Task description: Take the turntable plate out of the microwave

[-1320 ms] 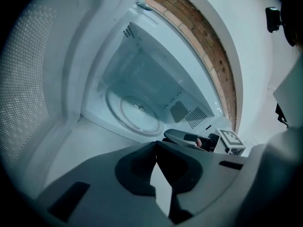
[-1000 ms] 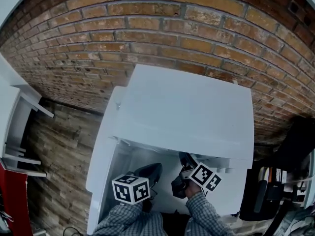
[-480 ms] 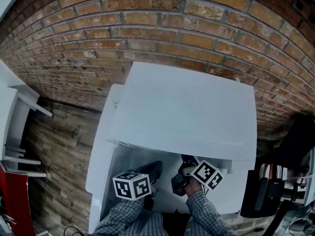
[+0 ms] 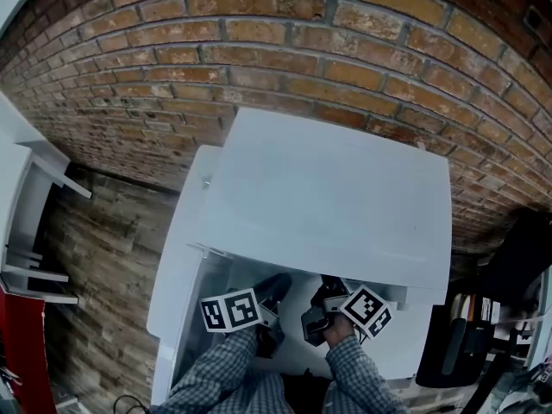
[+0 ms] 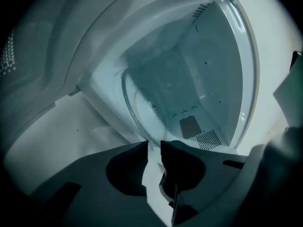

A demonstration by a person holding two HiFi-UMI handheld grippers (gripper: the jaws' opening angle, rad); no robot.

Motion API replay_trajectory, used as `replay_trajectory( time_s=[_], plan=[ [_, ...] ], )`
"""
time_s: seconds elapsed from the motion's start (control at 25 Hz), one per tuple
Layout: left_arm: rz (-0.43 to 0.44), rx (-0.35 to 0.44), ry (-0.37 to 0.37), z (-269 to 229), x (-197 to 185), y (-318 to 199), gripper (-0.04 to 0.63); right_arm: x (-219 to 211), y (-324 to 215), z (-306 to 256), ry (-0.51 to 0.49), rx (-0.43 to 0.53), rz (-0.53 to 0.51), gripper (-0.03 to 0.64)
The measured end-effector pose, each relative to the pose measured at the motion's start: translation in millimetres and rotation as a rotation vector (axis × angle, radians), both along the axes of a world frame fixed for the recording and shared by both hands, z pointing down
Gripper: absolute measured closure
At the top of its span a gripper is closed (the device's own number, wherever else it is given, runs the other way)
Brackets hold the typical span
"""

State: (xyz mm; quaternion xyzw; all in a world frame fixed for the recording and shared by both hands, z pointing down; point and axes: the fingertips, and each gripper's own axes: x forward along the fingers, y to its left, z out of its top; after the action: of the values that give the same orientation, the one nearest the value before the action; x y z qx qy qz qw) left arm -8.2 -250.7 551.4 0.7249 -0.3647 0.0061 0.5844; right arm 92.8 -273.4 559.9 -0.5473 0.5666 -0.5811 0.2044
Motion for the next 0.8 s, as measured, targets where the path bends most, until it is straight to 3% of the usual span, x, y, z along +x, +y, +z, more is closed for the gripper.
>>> replay_trajectory(
  time_s=[0.12,0.36,0.56,0.8],
  plan=[
    [-0.05,-0.007,0.074,-0.7,-0.6,-5.5,0.485,0.5,0.2,0.2,-0.012,0.001,-0.002,0.537],
    [-0.165,-0.022,0.185,-4.4,-3.0,-17.2,0.476,0.3,-3.6,-4.6,-0.042,0.018,0.001,0.537],
    [-0.221,-0.031,0.203,0.5,-6.1,-28.1,0.476,-4.0,-5.2,-3.6,-0.051,0.018,-0.012,0.537],
    [-0.288,-0.1,0.238,13.2,-9.3,-33.5,0.493,-4.7,-6.7,-2.4,-0.061,0.017,-0.018,0.537]
  ],
)
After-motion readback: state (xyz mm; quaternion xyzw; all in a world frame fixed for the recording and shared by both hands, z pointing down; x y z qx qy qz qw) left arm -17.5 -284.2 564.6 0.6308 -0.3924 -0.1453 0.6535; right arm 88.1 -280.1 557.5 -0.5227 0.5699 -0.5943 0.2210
